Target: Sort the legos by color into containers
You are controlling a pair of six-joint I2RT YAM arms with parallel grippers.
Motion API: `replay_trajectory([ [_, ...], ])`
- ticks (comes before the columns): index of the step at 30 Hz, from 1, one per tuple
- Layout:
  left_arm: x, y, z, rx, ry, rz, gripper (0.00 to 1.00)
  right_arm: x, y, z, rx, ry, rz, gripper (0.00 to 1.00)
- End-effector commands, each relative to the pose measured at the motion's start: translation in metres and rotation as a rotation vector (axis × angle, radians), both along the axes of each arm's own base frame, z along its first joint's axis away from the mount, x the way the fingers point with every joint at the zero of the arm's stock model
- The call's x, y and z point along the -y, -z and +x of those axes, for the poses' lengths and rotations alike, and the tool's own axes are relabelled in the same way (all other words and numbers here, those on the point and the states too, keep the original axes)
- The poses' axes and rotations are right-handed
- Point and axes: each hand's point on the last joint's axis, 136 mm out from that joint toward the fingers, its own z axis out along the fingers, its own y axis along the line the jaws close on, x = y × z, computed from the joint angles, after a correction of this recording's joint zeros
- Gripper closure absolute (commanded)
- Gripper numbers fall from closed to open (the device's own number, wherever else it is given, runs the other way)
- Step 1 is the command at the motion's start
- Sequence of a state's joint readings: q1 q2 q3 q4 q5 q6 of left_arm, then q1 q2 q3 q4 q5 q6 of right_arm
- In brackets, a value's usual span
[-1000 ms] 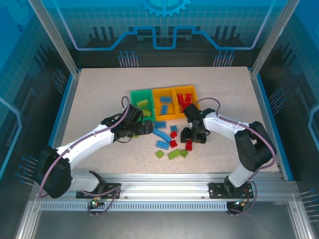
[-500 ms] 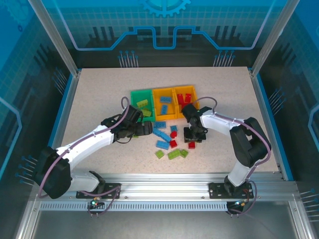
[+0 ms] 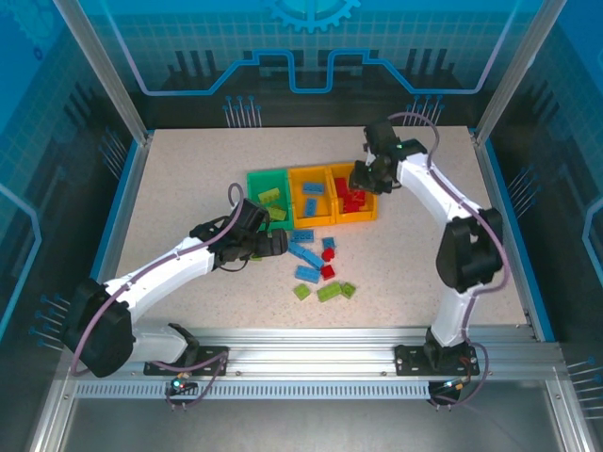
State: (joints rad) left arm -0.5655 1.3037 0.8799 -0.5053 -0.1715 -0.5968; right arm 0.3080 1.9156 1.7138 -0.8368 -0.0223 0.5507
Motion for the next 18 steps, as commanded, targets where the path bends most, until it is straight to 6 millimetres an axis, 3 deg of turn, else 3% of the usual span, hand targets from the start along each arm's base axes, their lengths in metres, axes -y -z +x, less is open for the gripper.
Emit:
replay_trajectory([
  [1, -0.002, -0.003, -0.004, -0.001, 0.013, 0.002, 0.01, -0.01, 0.024, 0.01, -0.093, -0.037, 0.004, 0.7],
  [6, 0.023, -0.012, -0.01, 0.041, 0.164, 0.016, 0.01, -0.008, 0.041, 0.032, -0.125, -0.007, -0.015, 0.69],
  [12, 0.095, -0.015, -0.041, 0.125, 0.572, 0.07, 0.01, -0.01, 0.048, 0.045, -0.145, -0.001, 0.001, 0.62],
  [15, 0.127, -0.01, -0.06, 0.162, 0.772, 0.086, 0.01, -0.014, 0.052, 0.045, -0.156, -0.014, 0.01, 0.55],
  [18, 0.143, 0.0, -0.069, 0.164, 0.894, 0.103, 0.02, -0.014, 0.054, 0.045, -0.166, -0.019, 0.008, 0.43],
])
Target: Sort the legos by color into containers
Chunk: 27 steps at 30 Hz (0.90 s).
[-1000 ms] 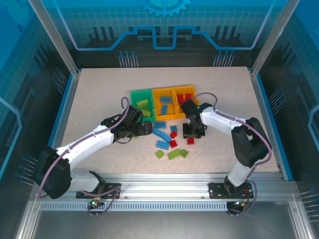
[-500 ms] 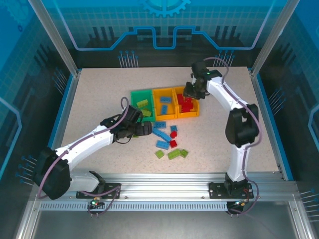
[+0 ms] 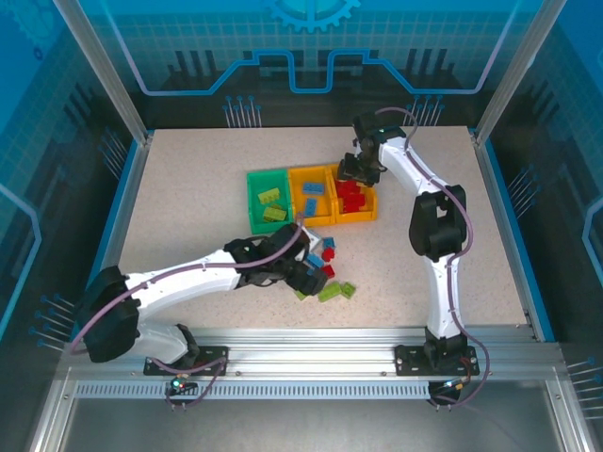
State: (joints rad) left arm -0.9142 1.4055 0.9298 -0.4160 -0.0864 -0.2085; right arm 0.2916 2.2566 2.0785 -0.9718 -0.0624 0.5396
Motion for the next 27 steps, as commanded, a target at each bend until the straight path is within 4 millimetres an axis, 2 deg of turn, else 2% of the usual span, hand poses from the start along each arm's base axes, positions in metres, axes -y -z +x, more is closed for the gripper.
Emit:
replay_trajectory([
  [1, 0.026, 0.001, -0.007, 0.043, 0.207, 0.006, 0.02, 0.0, 0.006, -0.006, -0.052, -0.011, 0.011, 0.4],
  [3, 0.032, 0.007, -0.011, 0.032, 0.259, 0.01, 0.03, -0.001, 0.003, -0.008, -0.05, -0.014, 0.02, 0.34],
  [6, 0.042, 0.015, -0.02, 0.011, 0.323, 0.006, 0.05, -0.004, -0.011, -0.01, -0.026, -0.016, 0.05, 0.3],
  [8, 0.043, 0.02, -0.018, 0.019, 0.323, 0.019, 0.06, -0.005, -0.021, -0.012, -0.002, -0.016, 0.065, 0.27],
  [16, 0.059, 0.038, -0.018, 0.02, 0.367, 0.057, 0.11, -0.001, -0.057, -0.035, 0.068, -0.024, 0.108, 0.26],
  [20, 0.066, 0.051, -0.022, -0.001, 0.396, 0.065, 0.13, 0.014, -0.065, -0.051, 0.089, -0.003, 0.117, 0.25],
  [27, 0.068, 0.062, -0.019, 0.0, 0.413, 0.084, 0.16, 0.054, -0.065, -0.073, 0.093, 0.061, 0.112, 0.25],
])
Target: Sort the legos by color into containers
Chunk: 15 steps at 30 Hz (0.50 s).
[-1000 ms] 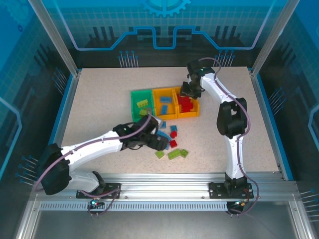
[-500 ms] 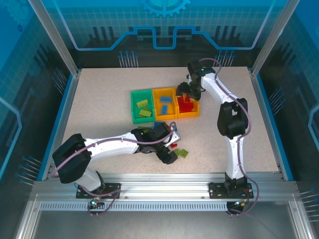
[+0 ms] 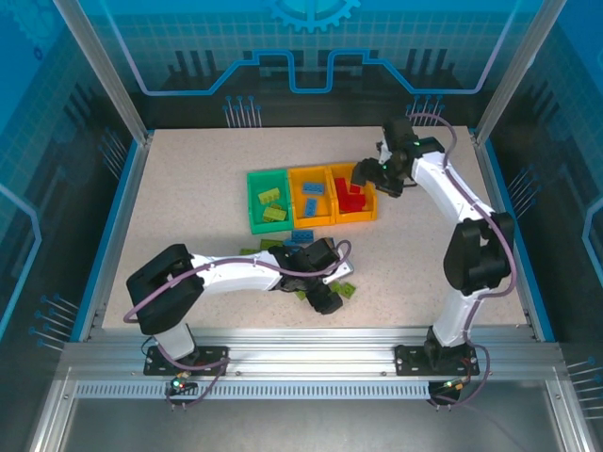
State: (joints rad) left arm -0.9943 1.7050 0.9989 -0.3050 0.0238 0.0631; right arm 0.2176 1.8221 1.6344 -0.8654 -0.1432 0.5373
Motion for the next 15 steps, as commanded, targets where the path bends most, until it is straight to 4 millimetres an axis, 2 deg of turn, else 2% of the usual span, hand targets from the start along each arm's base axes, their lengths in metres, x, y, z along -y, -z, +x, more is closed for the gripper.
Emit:
replay_trajectory([
  [1, 0.013, -0.003, 0.002, 0.013, 0.047, -0.026, 0.16, 0.018, -0.003, -0.006, 0.015, 0.028, 0.016, 0.25],
  [8, 0.013, 0.01, -0.001, -0.006, 0.056, -0.009, 0.19, 0.038, 0.001, -0.017, 0.006, 0.067, 0.013, 0.24],
  [15, 0.01, 0.02, -0.002, -0.02, 0.055, 0.009, 0.25, 0.044, 0.001, -0.019, 0.006, 0.077, 0.013, 0.24],
])
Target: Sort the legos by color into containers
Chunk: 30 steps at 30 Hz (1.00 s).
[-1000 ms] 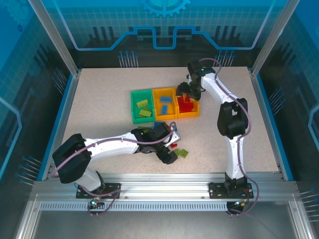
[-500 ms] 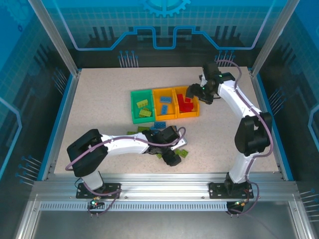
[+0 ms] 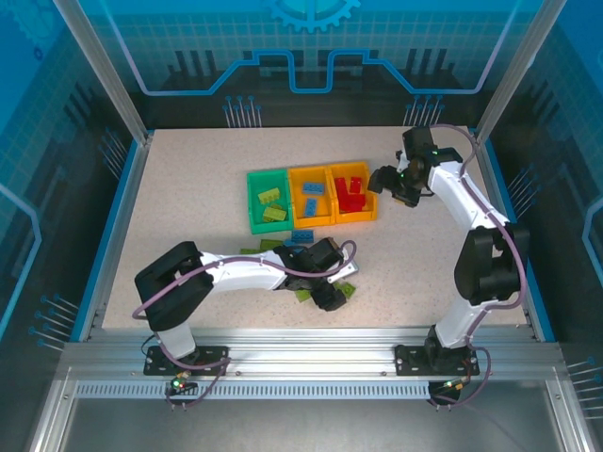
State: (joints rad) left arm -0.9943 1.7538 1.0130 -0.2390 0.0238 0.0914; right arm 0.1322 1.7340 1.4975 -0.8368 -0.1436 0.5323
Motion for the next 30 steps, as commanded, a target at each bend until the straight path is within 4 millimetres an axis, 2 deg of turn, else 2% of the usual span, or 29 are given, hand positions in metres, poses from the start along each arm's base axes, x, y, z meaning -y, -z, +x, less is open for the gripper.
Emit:
replay_trajectory([
  [1, -0.002, 0.013, -0.01, -0.047, 0.028, 0.031, 0.26, 0.005, -0.009, -0.003, 0.027, -0.002, 0.017, 0.24],
  [8, -0.009, 0.013, -0.007, -0.021, 0.006, 0.044, 0.45, 0.009, -0.007, -0.006, 0.023, 0.01, 0.015, 0.24],
  [15, -0.009, 0.01, -0.004, -0.005, -0.006, 0.042, 0.51, 0.014, -0.008, -0.008, 0.025, 0.023, 0.019, 0.23],
  [23, -0.006, 0.0, 0.001, 0.022, -0.024, 0.021, 0.54, 0.017, -0.006, -0.01, 0.023, 0.032, 0.022, 0.23],
  [30, -0.005, -0.02, 0.008, 0.05, -0.059, -0.008, 0.53, 0.018, -0.001, -0.015, 0.016, 0.029, 0.015, 0.23],
])
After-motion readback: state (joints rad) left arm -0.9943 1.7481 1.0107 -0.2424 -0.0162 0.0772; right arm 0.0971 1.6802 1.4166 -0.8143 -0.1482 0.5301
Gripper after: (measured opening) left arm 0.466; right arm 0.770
